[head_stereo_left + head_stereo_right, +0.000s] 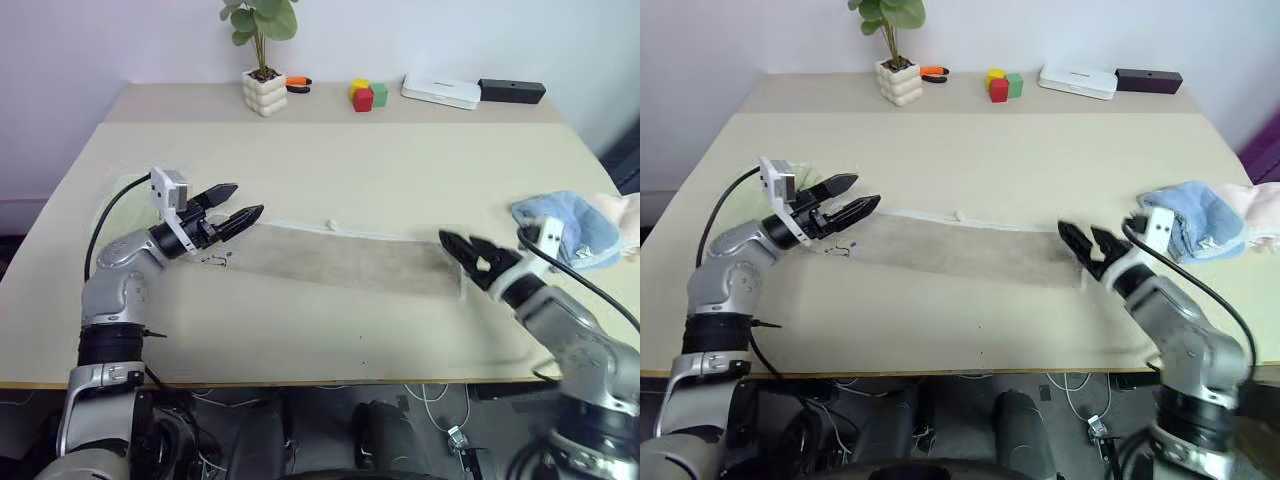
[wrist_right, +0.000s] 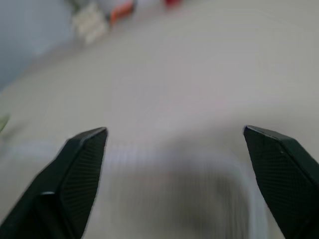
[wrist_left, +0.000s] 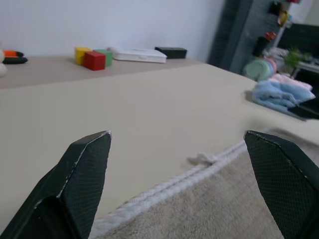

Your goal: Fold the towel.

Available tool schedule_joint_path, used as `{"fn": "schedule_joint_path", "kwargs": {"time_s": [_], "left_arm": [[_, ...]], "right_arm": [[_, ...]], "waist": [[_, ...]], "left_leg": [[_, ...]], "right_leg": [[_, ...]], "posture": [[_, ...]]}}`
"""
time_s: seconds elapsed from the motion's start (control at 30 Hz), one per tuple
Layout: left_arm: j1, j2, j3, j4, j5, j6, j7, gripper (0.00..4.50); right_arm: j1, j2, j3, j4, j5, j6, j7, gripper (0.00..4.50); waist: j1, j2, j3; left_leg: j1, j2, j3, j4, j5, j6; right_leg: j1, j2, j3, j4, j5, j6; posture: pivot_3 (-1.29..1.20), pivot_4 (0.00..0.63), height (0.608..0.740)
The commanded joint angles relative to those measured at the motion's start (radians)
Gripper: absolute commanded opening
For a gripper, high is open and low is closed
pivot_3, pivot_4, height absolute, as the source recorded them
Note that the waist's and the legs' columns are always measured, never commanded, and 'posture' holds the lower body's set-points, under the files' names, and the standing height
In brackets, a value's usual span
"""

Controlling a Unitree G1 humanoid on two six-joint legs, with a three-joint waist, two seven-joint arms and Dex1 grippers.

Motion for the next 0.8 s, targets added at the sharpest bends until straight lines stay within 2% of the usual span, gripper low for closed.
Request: {"fn": "schedule_joint_path", "kwargs": {"time_s": [0.03, 0.2, 0.37, 0.8], "left_arm": [[-0.025, 0.019, -0.012, 0.000, -0.032, 0.005, -0.090, 4.50], [-0.039, 0.023, -0.025, 0.004, -0.030, -0.026, -0.165, 4.50], [-0.060, 0.010, -0.031, 0.032, -0.005, -0.075, -0.163, 4.50], [-0.054, 0.004, -0.026, 0.023, -0.001, -0.085, -0.138, 4.50]], "right_arm": [[0.041, -0.108, -0.071, -0.078, 0.188, 0.114, 0.093, 4.45], [0.157, -0.195, -0.118, -0.070, 0.340, 0.202, 0.139, 4.45], [0.240, -0.198, -0.088, -0.038, 0.377, 0.236, 0.106, 4.45], [0.154, -0.090, -0.026, 0.089, 0.511, 0.202, -0.200, 4.45]], "waist": [[-0.001, 0.000, 0.000], [0.001, -0.001, 0.000], [0.003, -0.001, 0.000], [0.002, -0.002, 0.000]], "left_leg": [[0.000, 0.000, 0.000, 0.000, 0.000, 0.000], [0.000, 0.000, -0.003, 0.000, 0.000, 0.000], [0.000, 0.000, -0.003, 0.001, 0.000, 0.001], [0.000, 0.000, -0.004, 0.001, 0.000, 0.001]], "right_leg": [[0.000, 0.000, 0.000, 0.000, 0.000, 0.000], [0.000, 0.000, 0.000, 0.000, -0.001, -0.001], [0.001, 0.000, 0.000, -0.001, -0.001, -0.001], [0.001, 0.000, 0.000, -0.001, -0.001, -0.001]], "posture": [[0.00, 0.150, 0.735], [0.00, 0.150, 0.735], [0.00, 0.150, 0.735], [0.00, 0.150, 0.735]]}}
